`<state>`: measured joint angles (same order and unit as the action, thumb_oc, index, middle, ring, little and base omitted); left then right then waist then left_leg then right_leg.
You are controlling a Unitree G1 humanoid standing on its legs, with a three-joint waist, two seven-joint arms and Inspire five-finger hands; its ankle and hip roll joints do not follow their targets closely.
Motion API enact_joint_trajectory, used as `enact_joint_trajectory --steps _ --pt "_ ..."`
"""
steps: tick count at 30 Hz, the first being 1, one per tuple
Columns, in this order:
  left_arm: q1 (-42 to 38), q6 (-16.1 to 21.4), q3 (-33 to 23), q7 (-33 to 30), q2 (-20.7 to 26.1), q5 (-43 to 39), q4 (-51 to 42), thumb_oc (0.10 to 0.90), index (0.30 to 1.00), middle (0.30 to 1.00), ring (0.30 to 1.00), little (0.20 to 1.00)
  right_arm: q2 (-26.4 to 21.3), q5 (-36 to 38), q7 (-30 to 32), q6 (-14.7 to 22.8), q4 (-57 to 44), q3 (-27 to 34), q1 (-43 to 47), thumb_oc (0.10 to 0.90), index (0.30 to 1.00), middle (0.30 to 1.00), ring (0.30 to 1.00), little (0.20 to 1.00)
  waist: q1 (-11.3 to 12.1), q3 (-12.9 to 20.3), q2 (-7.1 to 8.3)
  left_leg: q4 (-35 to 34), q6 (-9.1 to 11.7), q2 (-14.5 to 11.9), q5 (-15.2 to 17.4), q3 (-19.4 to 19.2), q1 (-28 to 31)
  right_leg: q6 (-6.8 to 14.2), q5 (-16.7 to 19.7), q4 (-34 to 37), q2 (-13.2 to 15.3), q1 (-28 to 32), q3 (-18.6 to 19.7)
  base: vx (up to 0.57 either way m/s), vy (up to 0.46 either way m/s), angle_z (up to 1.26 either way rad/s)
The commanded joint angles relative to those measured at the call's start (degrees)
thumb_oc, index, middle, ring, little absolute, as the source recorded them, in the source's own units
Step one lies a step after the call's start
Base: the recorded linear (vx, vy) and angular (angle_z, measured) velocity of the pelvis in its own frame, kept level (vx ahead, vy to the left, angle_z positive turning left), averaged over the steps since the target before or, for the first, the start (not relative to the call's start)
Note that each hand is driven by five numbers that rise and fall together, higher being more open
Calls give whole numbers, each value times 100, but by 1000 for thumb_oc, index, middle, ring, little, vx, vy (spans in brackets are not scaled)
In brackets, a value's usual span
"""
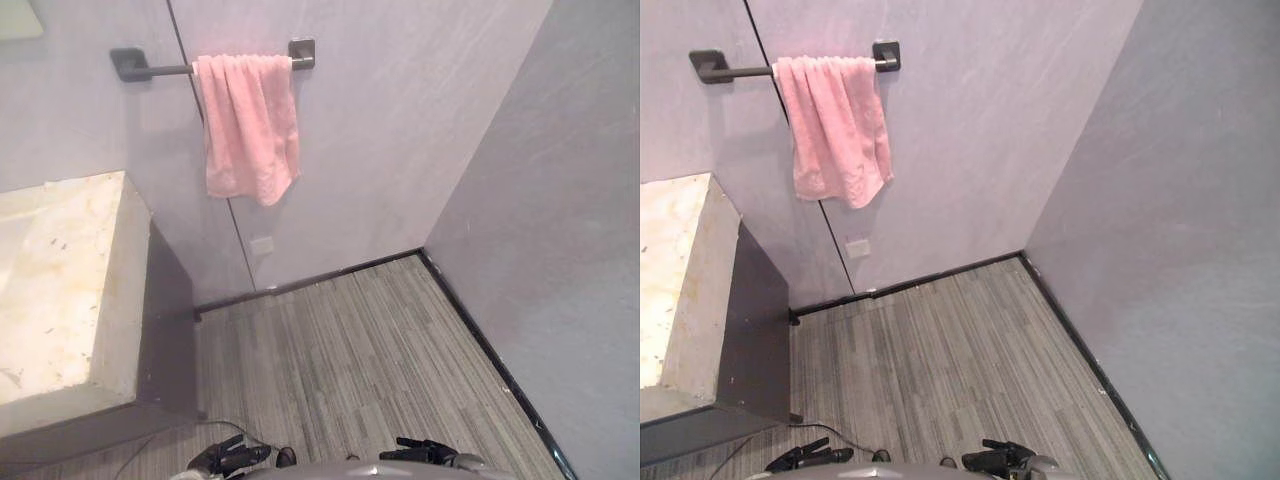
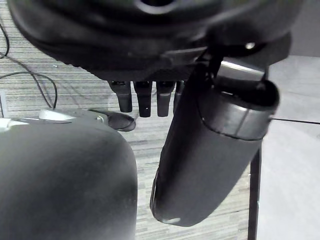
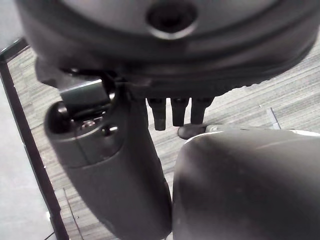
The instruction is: Organize the bathroom.
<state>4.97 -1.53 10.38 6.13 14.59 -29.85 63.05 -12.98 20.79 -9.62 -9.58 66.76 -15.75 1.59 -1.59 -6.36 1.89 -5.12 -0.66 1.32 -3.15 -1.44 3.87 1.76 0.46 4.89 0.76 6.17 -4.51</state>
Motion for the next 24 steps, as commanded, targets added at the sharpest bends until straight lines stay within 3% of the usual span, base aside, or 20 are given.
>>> enact_joint_trajectory --steps 1,10,17,24 --pt "-366 133 117 51 -10 -110 179 800 900 900 900 900 -172 -141 -115 -80 175 -180 -16 800 900 900 900 900 102 -55 -179 12 93 -29 314 -379 52 536 138 11 201 -184 -616 0 0 0" --pt "-342 55 63 96 -18 -222 192 800 900 900 900 900 -169 -110 -91 -88 170 -190 -43 800 900 900 900 900 128 -54 -185 12 90 -12 322 -353 43 541 130 11 211 -176 -660 0 0 0" --pt "-342 69 80 28 -51 -227 253 800 900 900 900 900 -145 -119 263 -591 326 -146 -8 800 900 900 900 900 147 -44 -188 12 99 -11 323 -348 51 549 126 11 218 -164 -663 0 0 0" --pt "-379 43 84 2 -70 -269 313 800 900 900 900 900 -132 -122 363 -690 393 -148 50 800 900 900 900 900 160 -46 -179 12 84 -2 326 -355 59 551 134 11 227 -164 -653 0 0 0"
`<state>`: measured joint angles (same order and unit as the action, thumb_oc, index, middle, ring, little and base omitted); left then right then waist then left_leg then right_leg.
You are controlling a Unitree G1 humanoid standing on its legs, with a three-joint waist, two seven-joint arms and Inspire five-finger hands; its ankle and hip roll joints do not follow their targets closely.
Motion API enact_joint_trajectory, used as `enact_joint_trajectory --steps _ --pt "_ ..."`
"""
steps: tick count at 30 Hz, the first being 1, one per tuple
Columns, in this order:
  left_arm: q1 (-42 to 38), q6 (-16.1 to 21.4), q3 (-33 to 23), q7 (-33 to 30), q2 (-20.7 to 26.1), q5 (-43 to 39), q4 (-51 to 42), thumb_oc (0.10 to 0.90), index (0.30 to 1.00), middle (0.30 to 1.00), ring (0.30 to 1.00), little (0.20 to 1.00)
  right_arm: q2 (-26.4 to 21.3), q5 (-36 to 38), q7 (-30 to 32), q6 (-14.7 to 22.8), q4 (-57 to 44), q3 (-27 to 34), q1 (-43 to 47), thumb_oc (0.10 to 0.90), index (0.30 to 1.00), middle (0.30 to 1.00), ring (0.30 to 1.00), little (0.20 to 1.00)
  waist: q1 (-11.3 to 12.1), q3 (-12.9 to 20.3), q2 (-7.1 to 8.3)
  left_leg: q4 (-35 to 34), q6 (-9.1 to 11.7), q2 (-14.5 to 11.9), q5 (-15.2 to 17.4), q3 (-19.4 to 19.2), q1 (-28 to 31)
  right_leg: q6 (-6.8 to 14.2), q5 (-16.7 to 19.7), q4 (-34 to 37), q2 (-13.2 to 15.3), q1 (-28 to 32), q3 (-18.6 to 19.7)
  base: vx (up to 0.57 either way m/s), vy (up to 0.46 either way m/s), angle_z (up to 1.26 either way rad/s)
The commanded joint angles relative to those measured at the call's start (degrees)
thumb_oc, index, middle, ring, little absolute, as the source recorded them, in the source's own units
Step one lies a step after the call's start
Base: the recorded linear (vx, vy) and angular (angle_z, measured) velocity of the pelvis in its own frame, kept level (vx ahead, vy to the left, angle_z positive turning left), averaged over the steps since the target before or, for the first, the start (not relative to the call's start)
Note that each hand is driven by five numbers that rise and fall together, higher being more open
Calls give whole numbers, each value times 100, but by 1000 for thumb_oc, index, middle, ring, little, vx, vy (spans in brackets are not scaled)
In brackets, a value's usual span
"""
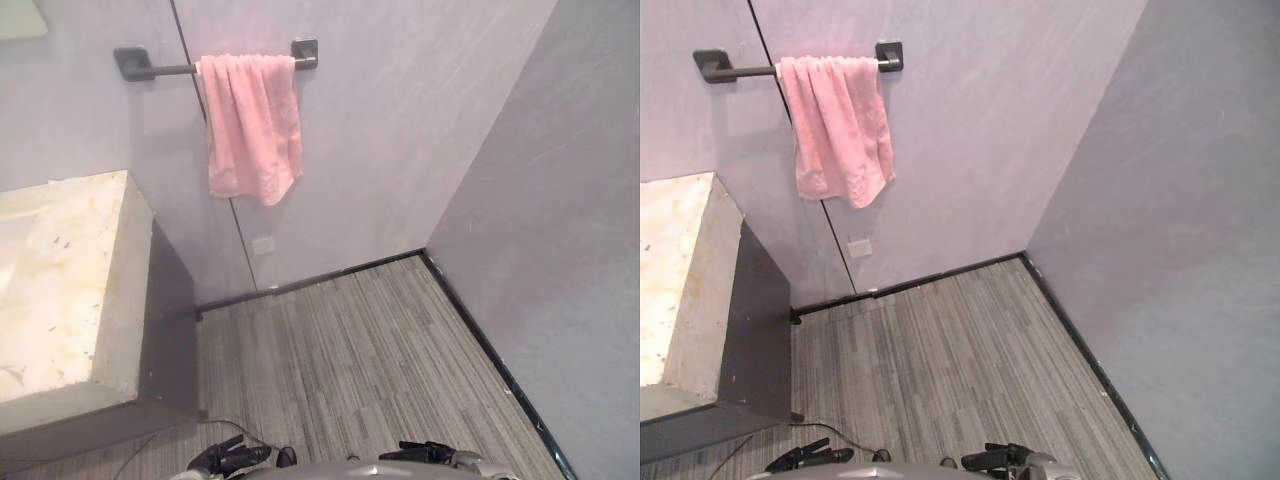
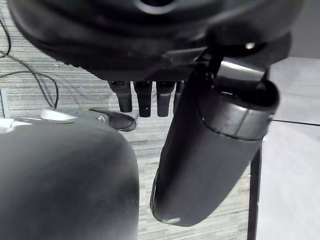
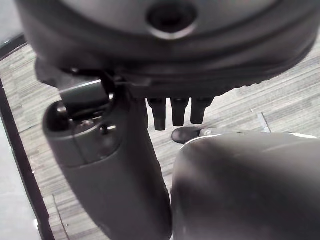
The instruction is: Organize the bathroom.
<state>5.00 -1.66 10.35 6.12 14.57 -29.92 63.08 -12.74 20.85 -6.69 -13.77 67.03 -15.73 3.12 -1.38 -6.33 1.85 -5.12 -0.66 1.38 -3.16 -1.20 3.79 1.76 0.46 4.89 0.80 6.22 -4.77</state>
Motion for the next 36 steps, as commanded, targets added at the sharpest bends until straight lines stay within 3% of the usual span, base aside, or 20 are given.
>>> enact_joint_trajectory --steps 1,23,28,29,30,32,34,35,36 --pt "-388 54 92 4 -74 -278 329 800 900 900 900 900 -153 -119 77 -266 381 -149 -94 800 900 900 900 900 139 -53 -174 12 79 -3 332 -381 71 550 135 9 223 -167 -619 0 0 0" --pt "-422 -21 53 -71 -62 -169 365 800 900 900 900 900 -147 -132 83 -536 424 -83 -118 800 900 900 900 900 82 -123 -200 210 6 39 446 -544 59 582 41 -280 346 -278 -506 10 15 -1" --pt "-500 -117 22 -60 -12 -122 297 800 900 900 900 900 -180 -123 107 -459 421 -38 -59 800 900 900 900 900 59 -226 -236 793 -70 49 654 -607 -166 571 -253 -1047 467 -534 -459 18 74 -11" --pt "-549 -229 29 -80 19 -15 280 800 900 900 900 900 -191 17 154 -418 366 -31 -41 800 900 900 900 900 60 -311 -257 1043 -147 61 728 -646 -287 609 -332 -1669 590 -770 -521 17 87 -16" --pt "-554 -230 24 -89 29 -16 280 800 900 900 900 900 -197 14 146 -415 354 -22 -39 800 900 900 900 900 54 -330 -271 1058 -175 62 737 -661 -294 623 -295 -1911 626 -848 -506 39 163 -22" --pt "-580 -273 50 -118 73 30 330 800 900 900 900 900 -246 119 168 -302 290 36 -93 800 900 900 900 900 -88 -498 -399 1138 -342 55 872 -690 -262 641 203 -3693 786 -1747 -189 52 167 -40" --pt "-573 -334 58 -184 99 -66 295 800 900 900 900 900 -272 207 140 -316 280 36 -157 800 900 900 900 900 -169 -585 -432 1195 -331 55 936 -671 -169 647 581 -3938 867 -2105 -33 150 28 -45" --pt "-586 -403 71 -215 115 -83 251 800 900 900 900 900 -260 234 108 -346 294 44 -215 800 900 900 900 900 -212 -612 -396 1231 -271 81 990 -641 -88 670 748 -3156 999 -2096 -23 181 -51 -22" --pt "-586 -403 71 -216 114 -83 251 800 900 900 900 900 -261 234 108 -346 293 45 -215 800 900 900 900 900 -220 -626 -403 1231 -269 73 993 -632 -73 669 751 -3141 994 -2070 -36 320 -226 0"
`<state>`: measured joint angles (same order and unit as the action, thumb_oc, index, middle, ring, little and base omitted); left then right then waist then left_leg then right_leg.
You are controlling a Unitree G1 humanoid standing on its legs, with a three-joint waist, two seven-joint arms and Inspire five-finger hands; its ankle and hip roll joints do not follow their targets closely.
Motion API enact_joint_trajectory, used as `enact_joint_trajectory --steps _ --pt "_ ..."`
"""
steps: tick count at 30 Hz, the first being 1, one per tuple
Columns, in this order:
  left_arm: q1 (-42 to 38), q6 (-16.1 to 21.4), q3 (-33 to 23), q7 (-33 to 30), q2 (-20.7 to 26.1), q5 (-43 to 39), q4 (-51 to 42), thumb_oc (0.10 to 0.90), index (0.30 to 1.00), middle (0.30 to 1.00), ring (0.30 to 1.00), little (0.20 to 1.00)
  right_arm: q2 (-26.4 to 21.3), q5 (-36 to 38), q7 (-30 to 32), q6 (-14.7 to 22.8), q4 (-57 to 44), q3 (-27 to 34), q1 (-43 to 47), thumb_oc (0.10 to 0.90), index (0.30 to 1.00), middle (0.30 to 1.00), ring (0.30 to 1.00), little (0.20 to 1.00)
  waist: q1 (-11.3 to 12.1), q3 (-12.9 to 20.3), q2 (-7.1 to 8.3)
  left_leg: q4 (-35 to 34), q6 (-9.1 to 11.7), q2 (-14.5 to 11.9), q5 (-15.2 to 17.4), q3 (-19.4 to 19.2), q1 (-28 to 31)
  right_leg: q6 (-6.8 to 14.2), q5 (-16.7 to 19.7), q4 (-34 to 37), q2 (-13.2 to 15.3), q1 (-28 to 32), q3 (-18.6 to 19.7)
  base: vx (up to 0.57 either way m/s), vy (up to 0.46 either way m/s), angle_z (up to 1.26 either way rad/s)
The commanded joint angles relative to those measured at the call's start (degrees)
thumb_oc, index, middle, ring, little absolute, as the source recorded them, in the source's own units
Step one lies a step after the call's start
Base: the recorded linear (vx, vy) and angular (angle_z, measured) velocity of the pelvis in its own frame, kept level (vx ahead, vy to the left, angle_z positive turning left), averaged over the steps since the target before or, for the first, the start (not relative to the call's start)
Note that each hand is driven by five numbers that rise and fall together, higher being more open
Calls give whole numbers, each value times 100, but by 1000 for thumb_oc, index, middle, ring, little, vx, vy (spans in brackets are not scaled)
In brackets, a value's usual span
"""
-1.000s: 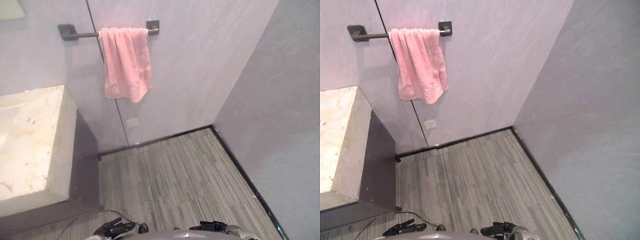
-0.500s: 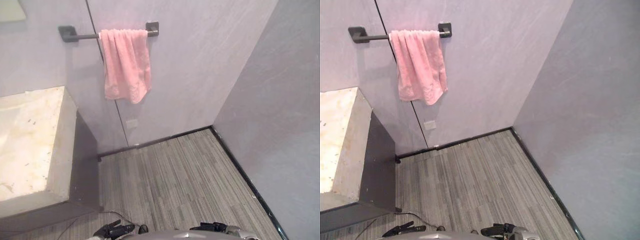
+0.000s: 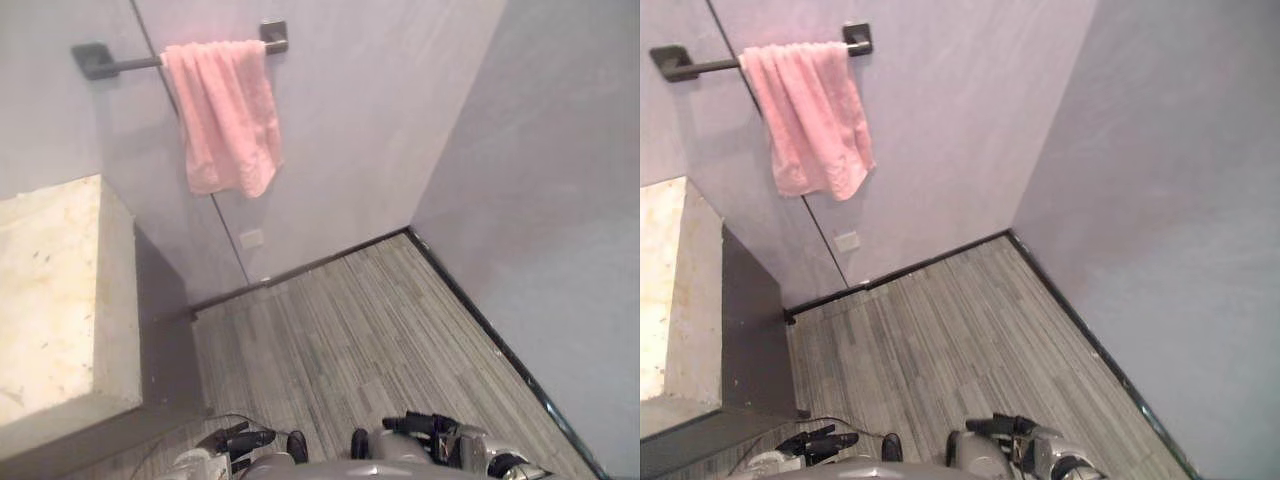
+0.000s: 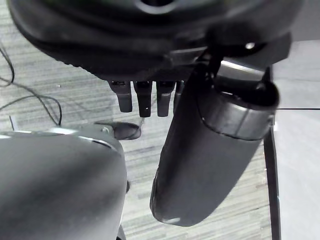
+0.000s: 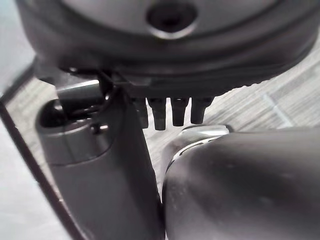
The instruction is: Organize the bathroom.
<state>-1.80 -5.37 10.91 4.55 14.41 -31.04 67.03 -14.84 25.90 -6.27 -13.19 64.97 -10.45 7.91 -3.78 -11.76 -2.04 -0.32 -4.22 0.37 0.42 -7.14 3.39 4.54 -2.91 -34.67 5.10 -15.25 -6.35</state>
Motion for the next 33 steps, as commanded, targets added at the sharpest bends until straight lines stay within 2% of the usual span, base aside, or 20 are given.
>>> enact_joint_trajectory --steps 1,3,4,6,7,9,10,11,13,16,19,21,22,23,24,25,26,28,30,33 --pt "48 -66 75 -78 131 76 -142 800 900 900 900 900 -34 -283 -8 -403 547 -419 -759 800 900 900 900 900 -50 -116 68 920 182 223 795 17 -16 443 1143 2448 729 162 171 247 -212 2" --pt "52 43 133 -76 134 9 -147 800 900 900 900 900 -57 -241 -59 -450 561 -344 -772 800 900 900 900 900 -154 -213 99 1127 233 219 1098 38 -67 625 1361 3967 830 116 375 309 -269 -4" --pt "90 100 124 -90 158 -93 -196 800 900 900 900 900 -43 -256 -98 -515 568 -271 -811 800 900 900 900 900 -179 -297 89 1251 254 153 1253 36 -42 650 1391 3967 914 -70 483 304 -267 -5" --pt "133 108 68 -108 183 -139 -239 800 900 900 900 900 24 -333 -151 -632 581 -214 -917 800 900 900 900 900 -218 -360 97 1308 272 50 1380 27 114 671 1514 3967 977 -36 438 326 -280 -1" --pt "169 108 72 -127 207 -153 -258 800 900 900 900 900 74 -393 -172 -658 616 -211 -974 800 900 900 900 900 -246 -349 97 1369 305 -37 1296 -5 140 688 1372 3967 940 76 414 384 -319 14" --pt "260 131 3 -106 183 -115 -263 800 900 900 900 900 152 -605 -257 -693 704 -238 -1084 800 900 900 900 900 -307 -284 95 1434 415 -313 1081 86 346 682 1303 3573 843 91 573 371 -303 25" --pt "279 134 -7 -86 173 -148 -269 800 900 900 900 900 158 -689 -306 -663 715 -244 -1101 800 900 900 900 900 -320 -275 89 1410 435 -354 1064 87 400 688 1279 3481 812 81 594 440 -347 41" --pt "314 82 -77 -40 125 -64 -305 800 900 900 900 900 189 -706 -294 -452 765 -343 -1128 800 900 900 900 900 -346 -191 97 1372 525 -574 904 -16 540 694 1207 2993 744 12 561 379 -302 38" --pt "311 122 -108 0 61 -101 -203 800 900 900 900 900 191 -612 -180 -356 790 -356 -1116 800 900 900 900 900 -375 -127 95 1428 561 -688 617 -30 483 598 1164 2856 604 40 578 379 -312 35" --pt "302 229 -219 57 -31 -229 28 800 900 900 900 900 49 -870 -129 -189 803 -313 -1038 800 900 900 900 900 -391 22 115 1483 667 -761 102 73 359 361 999 2941 297 209 605 300 -258 10" --pt "310 320 -304 38 -34 -374 145 800 900 900 900 900 -36 -992 -112 -191 776 -296 -988 800 900 900 900 900 -362 95 146 1463 748 -836 -199 144 311 205 893 3088 148 414 505 232 -238 2" --pt "297 390 -438 -63 0 -569 200 800 900 900 900 900 -99 -1161 -185 -260 758 -302 -944 800 900 900 900 900 -336 207 159 1569 925 -1010 -735 208 338 52 866 3304 11 589 377 251 -280 8" --pt "294 396 -478 -72 9 -570 202 800 900 900 900 900 -108 -1183 -211 -271 757 -312 -943 800 900 900 900 900 -333 231 163 1658 974 -1058 -874 207 348 15 858 3355 -16 623 340 223 -290 28" --pt "268 494 -594 -167 66 -722 190 800 900 900 900 900 -126 -1239 -275 -313 741 -355 -942 800 900 900 900 900 -315 290 206 1970 1047 -1214 -1222 136 214 -103 802 3484 -99 779 222 165 -239 30" --pt "257 489 -645 -191 85 -786 164 800 900 900 900 900 -126 -1245 -274 -324 726 -368 -946 800 900 900 900 900 -314 296 223 2085 1068 -1302 -1300 42 156 -141 761 3495 -123 829 147 230 -354 52" --pt "219 514 -778 -354 149 -884 68 800 900 900 900 900 -135 -1221 -275 -334 721 -357 -966 800 900 900 900 900 -335 274 266 2411 1149 -1588 -1452 -290 -5 -269 668 3547 -184 996 -41 182 -282 52" --pt "158 490 -858 -465 190 -874 -29 800 900 900 900 900 -156 -1125 -261 -407 668 -357 -968 800 900 900 900 900 -311 234 316 2401 1082 -1549 -1322 -322 -232 -283 598 3554 -208 1161 -142 208 -295 80" --pt "30 421 -967 -601 291 -1013 -251 800 900 900 900 900 -201 -914 -219 -503 662 -368 -907 800 900 900 900 900 -190 148 389 1970 852 -1130 -842 -401 -665 -155 507 3634 -152 1477 -279 201 -167 105" --pt "-93 289 -996 -503 444 -702 -545 800 900 900 900 900 -305 -801 -194 -620 622 -344 -854 800 900 900 900 900 -91 54 297 900 949 -839 -944 -673 -936 -57 452 3809 -237 1793 -460 275 -98 87" --pt "-79 244 -891 -454 597 -501 -891 800 900 900 900 900 -391 -680 -170 -703 499 -376 -860 800 900 900 900 900 77 -10 186 -46 970 -609 -1094 -213 -1089 32 331 3749 -369 1998 -307 270 -47 37"
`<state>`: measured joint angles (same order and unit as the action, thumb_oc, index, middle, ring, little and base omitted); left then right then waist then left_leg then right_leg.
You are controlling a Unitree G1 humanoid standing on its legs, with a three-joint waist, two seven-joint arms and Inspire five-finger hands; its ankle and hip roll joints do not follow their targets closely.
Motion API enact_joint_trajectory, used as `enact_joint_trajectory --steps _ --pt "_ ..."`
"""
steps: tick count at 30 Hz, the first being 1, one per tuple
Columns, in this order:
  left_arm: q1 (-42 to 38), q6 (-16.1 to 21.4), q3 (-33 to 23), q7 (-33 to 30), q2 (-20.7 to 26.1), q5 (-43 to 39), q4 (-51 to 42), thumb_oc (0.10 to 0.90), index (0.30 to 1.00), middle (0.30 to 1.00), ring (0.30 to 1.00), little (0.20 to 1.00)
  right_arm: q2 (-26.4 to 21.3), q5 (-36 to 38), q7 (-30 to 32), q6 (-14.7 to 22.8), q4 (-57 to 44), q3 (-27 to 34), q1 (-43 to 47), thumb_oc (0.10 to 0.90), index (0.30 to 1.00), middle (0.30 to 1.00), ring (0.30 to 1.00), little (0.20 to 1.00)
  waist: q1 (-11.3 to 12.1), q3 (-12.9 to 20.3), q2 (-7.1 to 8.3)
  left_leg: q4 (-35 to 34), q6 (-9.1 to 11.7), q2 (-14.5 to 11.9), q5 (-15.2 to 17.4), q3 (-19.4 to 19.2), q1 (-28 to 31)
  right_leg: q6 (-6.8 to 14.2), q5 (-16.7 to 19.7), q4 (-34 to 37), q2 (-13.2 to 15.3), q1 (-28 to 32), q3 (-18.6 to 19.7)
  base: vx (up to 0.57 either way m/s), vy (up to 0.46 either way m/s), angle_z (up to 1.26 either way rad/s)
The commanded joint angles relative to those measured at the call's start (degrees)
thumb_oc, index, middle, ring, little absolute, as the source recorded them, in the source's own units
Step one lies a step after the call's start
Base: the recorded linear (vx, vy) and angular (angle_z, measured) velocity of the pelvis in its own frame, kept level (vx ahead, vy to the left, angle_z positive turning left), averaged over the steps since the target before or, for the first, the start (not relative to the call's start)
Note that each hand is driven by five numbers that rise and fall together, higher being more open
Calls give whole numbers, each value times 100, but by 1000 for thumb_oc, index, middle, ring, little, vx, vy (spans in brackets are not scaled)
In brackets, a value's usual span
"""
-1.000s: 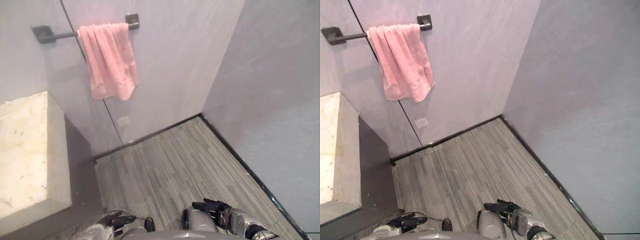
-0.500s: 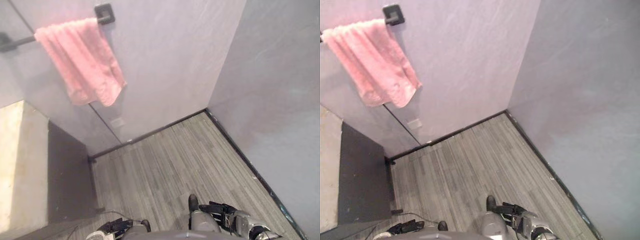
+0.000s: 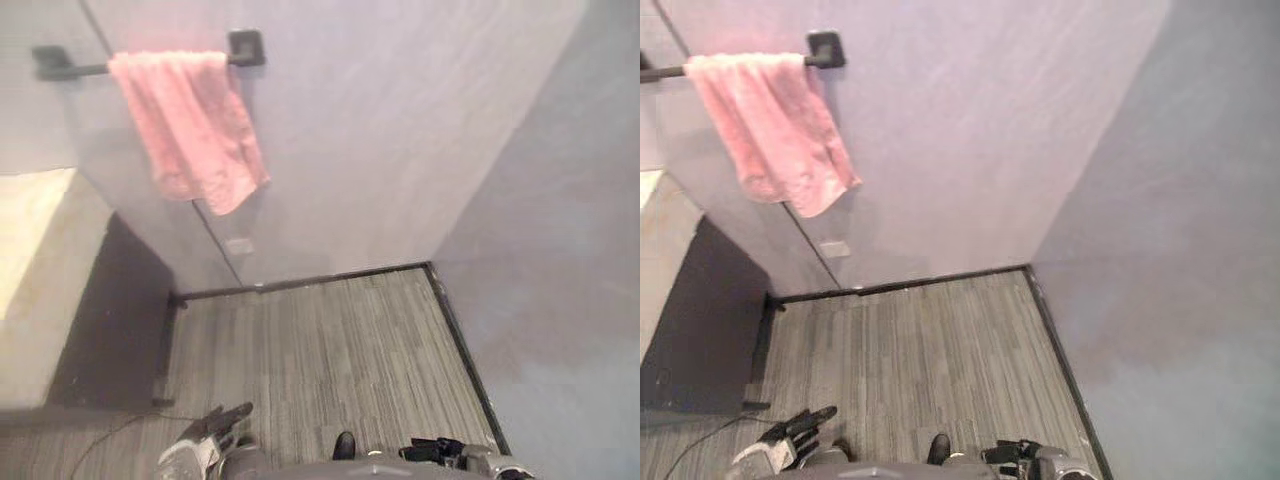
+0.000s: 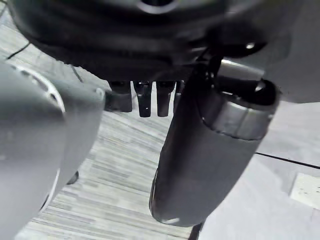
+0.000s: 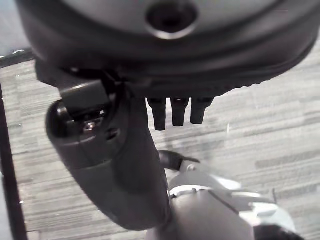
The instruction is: Organize the bathroom.
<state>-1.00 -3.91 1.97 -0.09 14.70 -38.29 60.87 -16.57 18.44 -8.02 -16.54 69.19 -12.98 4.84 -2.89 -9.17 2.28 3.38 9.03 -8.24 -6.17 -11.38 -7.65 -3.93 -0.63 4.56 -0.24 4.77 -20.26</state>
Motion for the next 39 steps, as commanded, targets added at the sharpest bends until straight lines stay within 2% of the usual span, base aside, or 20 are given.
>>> enact_joint_trajectory --steps 1,7,9,12,14,15,16,17,18,19,20,21,23,24,27,29,32,34,37,39 --pt "-143 74 22 39 629 283 -371 800 900 900 900 900 -245 114 11 -390 28 -129 -573 800 900 900 900 900 29 -261 -267 -585 -361 309 -418 314 21 886 54 -188 137 63 1115 307 -31 -34" --pt "-145 -67 4 180 894 568 -513 800 900 900 900 900 -221 160 136 -380 -17 -34 -717 800 900 900 900 900 -24 -137 -337 -561 -545 531 -62 287 259 928 -146 -359 204 155 1194 228 71 -48" --pt "-212 -182 -14 91 1044 465 -515 800 900 900 900 900 -147 77 202 -298 46 39 -872 800 900 900 900 900 -105 -105 -433 -358 -674 581 160 226 284 1002 -450 -957 277 26 1219 307 203 -28" --pt "-261 -229 -66 -57 1106 452 -498 800 900 900 900 900 -100 -47 219 -226 76 64 -954 800 900 900 900 900 -103 -89 -442 -221 -801 673 290 220 237 1100 -563 -1496 372 -115 1189 160 149 -22" --pt "-304 -204 -124 -345 1101 237 -488 800 900 900 900 900 -80 -166 225 -151 24 37 -1014 800 900 900 900 900 -119 -158 -481 -119 -1037 784 451 162 288 1347 -199 -3232 712 -997 1186 124 250 -52" --pt "-331 -186 -133 -508 1076 138 -495 800 900 900 900 900 -101 -224 171 -14 25 74 -1077 800 900 900 900 900 -167 -271 -587 -213 -1094 784 505 264 498 1297 120 -4174 774 -1645 1340 108 210 -68" --pt "-330 -187 -133 -509 1076 139 -495 800 900 900 900 900 -102 -224 171 -14 25 74 -1078 800 900 900 900 900 -165 -270 -587 -213 -1094 784 505 262 498 1297 120 -4175 773 -1648 1342 163 110 -64" --pt "-308 -284 -182 -600 1051 -9 -577 800 900 900 900 900 -95 -277 121 -8 -4 68 -1124 800 900 900 900 900 -184 -334 -616 -249 -1057 784 522 338 684 1263 331 -3945 890 -1765 1383 206 -33 -23" --pt "-299 -338 -208 -624 1015 -27 -646 800 900 900 900 900 -42 -346 117 20 21 16 -1135 800 900 900 900 900 -169 -379 -592 -220 -998 785 568 415 779 1251 409 -2985 1051 -1636 1420 223 -43 -2" --pt "-294 -344 -214 -621 1011 -28 -658 800 900 900 900 900 -31 -359 109 20 25 6 -1136 800 900 900 900 900 -172 -400 -591 -214 -987 777 575 431 802 1247 392 -2813 1062 -1578 1416 206 -124 23" --pt "-246 -367 -239 -615 989 -62 -724 800 900 900 900 900 13 -381 126 14 20 -34 -1139 800 900 900 900 900 -124 -411 -503 -168 -950 799 668 452 815 1321 568 -1829 1220 -1441 1440 173 -181 23" --pt "-163 -347 -271 -605 985 -82 -829 800 900 900 900 900 33 -441 109 -14 -15 9 -1138 800 900 900 900 900 -113 -443 -383 -153 -912 831 815 428 860 1481 951 -680 1347 -1412 1516 207 -239 16" --pt "-58 -304 -299 -610 1040 -181 -943 800 900 900 900 900 61 -534 73 -76 -50 44 -1106 800 900 900 900 900 -112 -497 -304 -142 -890 777 985 385 953 1589 1281 -20 1424 -1500 1590 161 -208 -12" --pt "-11 -288 -318 -601 1057 -209 -986 800 900 900 900 900 50 -529 45 -71 -26 49 -1089 800 900 900 900 900 -147 -508 -279 -162 -902 698 1003 311 1016 1655 1159 -37 1354 -1473 1732 148 -168 -19" --pt "54 -52 -258 -453 934 -29 -786 800 900 900 900 900 7 -401 51 93 104 93 -1088 800 900 900 900 900 -226 -438 -250 -57 -888 533 1004 538 1041 1652 959 -501 1252 -1334 2031 189 -169 54" --pt "59 0 -258 -445 894 -22 -720 800 900 900 900 900 -16 -380 120 147 107 91 -1082 800 900 900 900 900 -241 -383 -232 -35 -832 449 971 511 1056 1638 830 -612 1183 -1254 1952 206 -141 100" --pt "0 -9 -383 -490 946 -28 -663 800 900 900 900 900 -272 -589 85 500 -173 31 -1032 800 900 900 900 900 -231 -251 -140 -56 -730 349 888 540 1120 1546 760 -499 1092 -1013 1796 195 -100 71" --pt "-41 -73 -529 -508 1215 -141 -835 800 900 900 900 900 -636 -606 66 579 -981 -122 -921 800 900 900 900 900 -211 -211 -101 -140 -682 321 825 587 1147 1510 750 -413 1071 -929 1728 149 -74 -2" --pt "87 -277 -744 -758 1630 200 -1515 800 900 900 900 900 -1204 -362 -95 -63 -3311 -136 -831 800 900 900 900 900 -213 -213 -48 -271 -644 284 757 600 1199 1502 767 -363 1075 -898 1659 70 -61 -6" --pt "292 -254 -932 -759 2147 677 -2322 800 900 900 900 900 -1906 217 -565 313 -5348 252 -912 800 900 900 900 900 -263 -184 8 -395 -644 263 735 541 1284 1542 795 -305 1080 -891 1645 69 -57 1"
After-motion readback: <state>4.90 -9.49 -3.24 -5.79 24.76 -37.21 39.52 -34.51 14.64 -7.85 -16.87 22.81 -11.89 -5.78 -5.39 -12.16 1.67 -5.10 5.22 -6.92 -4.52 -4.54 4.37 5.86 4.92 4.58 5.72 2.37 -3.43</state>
